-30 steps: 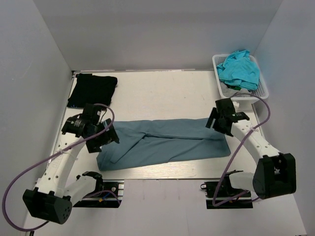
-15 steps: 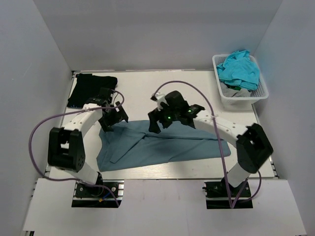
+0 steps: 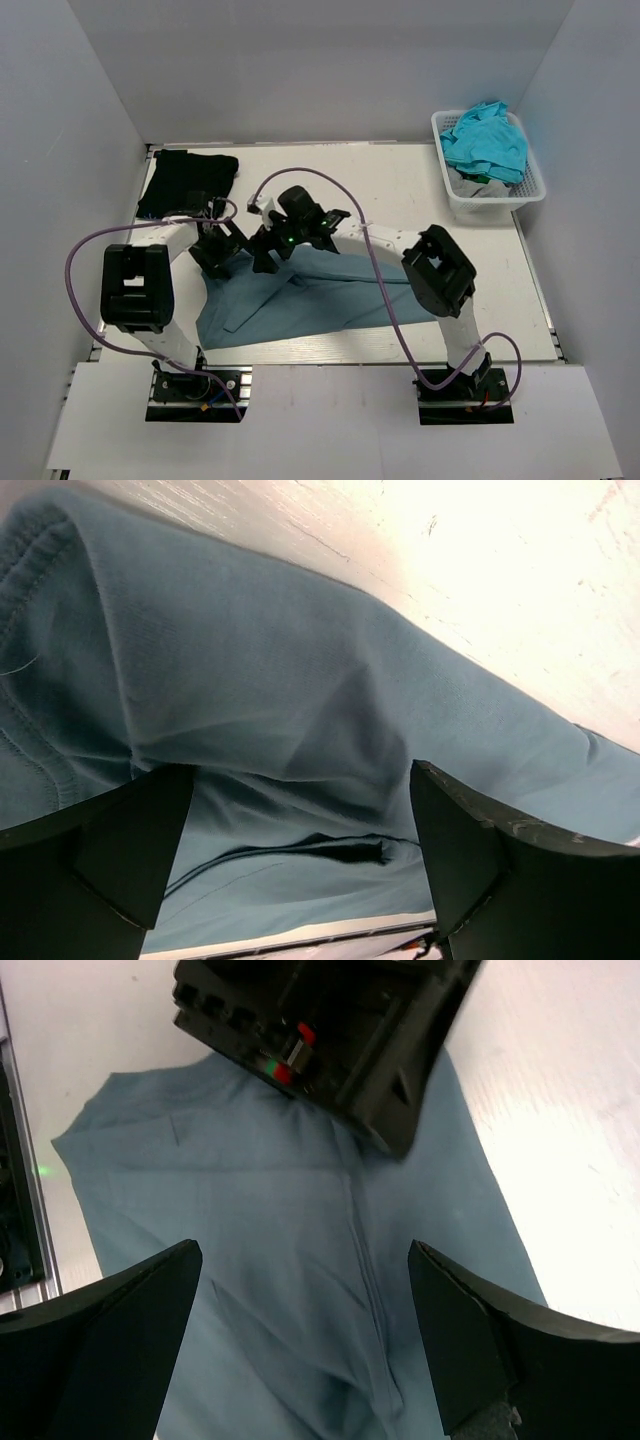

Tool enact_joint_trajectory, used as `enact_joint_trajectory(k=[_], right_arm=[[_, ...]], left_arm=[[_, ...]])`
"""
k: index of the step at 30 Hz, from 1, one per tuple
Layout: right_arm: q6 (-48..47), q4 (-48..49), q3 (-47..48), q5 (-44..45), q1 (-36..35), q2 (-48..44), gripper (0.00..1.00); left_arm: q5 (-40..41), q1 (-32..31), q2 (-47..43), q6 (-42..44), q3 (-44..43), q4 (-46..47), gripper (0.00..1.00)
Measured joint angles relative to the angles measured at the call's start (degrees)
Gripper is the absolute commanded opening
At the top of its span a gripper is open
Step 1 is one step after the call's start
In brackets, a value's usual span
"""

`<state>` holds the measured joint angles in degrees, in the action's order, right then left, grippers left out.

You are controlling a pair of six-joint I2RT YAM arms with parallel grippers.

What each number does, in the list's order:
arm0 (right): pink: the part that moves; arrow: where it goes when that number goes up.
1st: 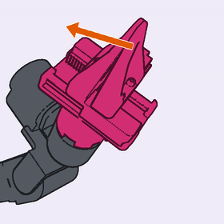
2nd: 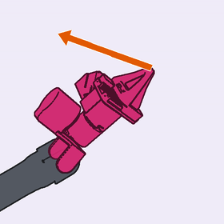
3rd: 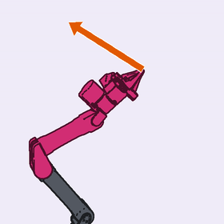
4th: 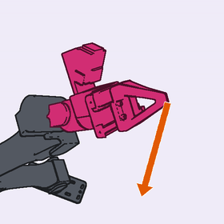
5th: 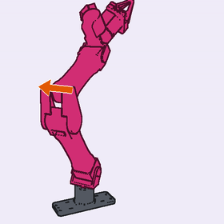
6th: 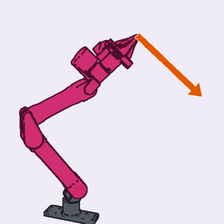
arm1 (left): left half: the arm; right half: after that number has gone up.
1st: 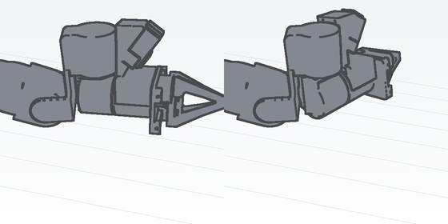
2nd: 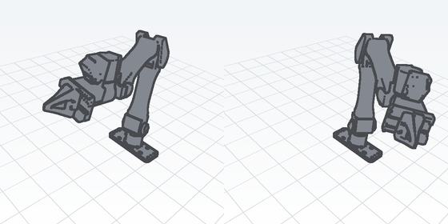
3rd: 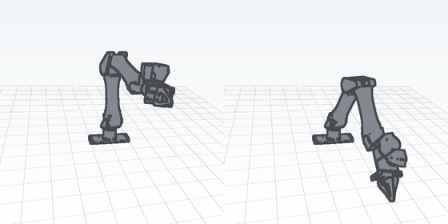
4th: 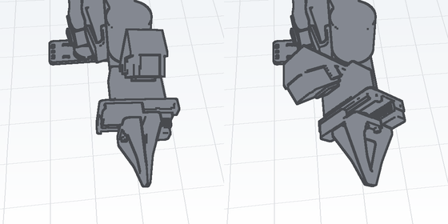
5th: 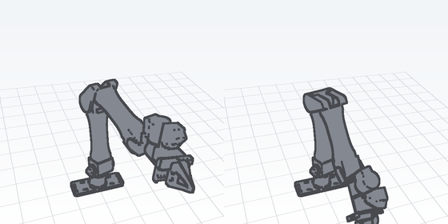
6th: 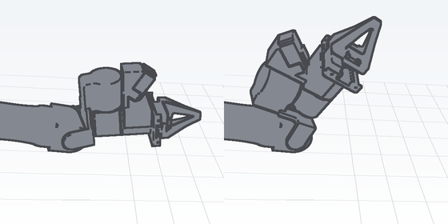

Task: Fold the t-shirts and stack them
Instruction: Fold the other side of the tshirt into a rectangle

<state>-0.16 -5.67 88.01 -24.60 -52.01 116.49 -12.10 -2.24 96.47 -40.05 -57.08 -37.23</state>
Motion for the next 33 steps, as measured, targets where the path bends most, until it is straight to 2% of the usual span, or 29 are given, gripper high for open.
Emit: enact_joint_trajectory(k=[5,12,14,15,20,21,23,24,33], right_arm=[[0.0,0.3,3.8,-1.1,-1.8,4.7,0.86],[1.1,0.3,4.0,-0.7,-3.3,7.6,0.83],[1.2,0.3,4.0,-0.2,-3.4,7.7,0.75],[1.2,0.4,4.0,0.0,-3.5,7.7,0.65],[1.3,0.9,3.9,0.4,-3.6,7.7,0.37],[1.3,1.6,3.3,0.4,-3.7,7.6,0.24],[1.6,3.0,0.7,0.4,-3.9,6.7,0.12],[1.6,3.0,-0.6,0.3,-4.0,6.2,0.0],[2.9,3.0,-11.5,0.2,-5.5,-2.3,0.0]], left_arm=[[-1.4,1.0,-1.4,-0.1,1.7,1.7,1.0],[-2.6,1.9,-1.6,-0.2,2.3,2.4,1.0],[-3.3,2.2,-1.7,-0.3,2.6,2.8,1.0],[-3.4,2.4,-1.8,-0.3,2.8,3.0,1.0],[-3.7,2.5,-2.1,-0.3,3.1,3.3,1.0],[-3.7,2.5,-2.1,-0.3,3.1,3.3,1.0],[-3.6,2.5,-2.1,-0.3,3.1,3.3,1.0],[-3.6,2.5,-2.1,-0.3,3.1,3.3,1.0],[-3.4,2.5,-2.1,-0.3,3.1,3.3,1.0]])
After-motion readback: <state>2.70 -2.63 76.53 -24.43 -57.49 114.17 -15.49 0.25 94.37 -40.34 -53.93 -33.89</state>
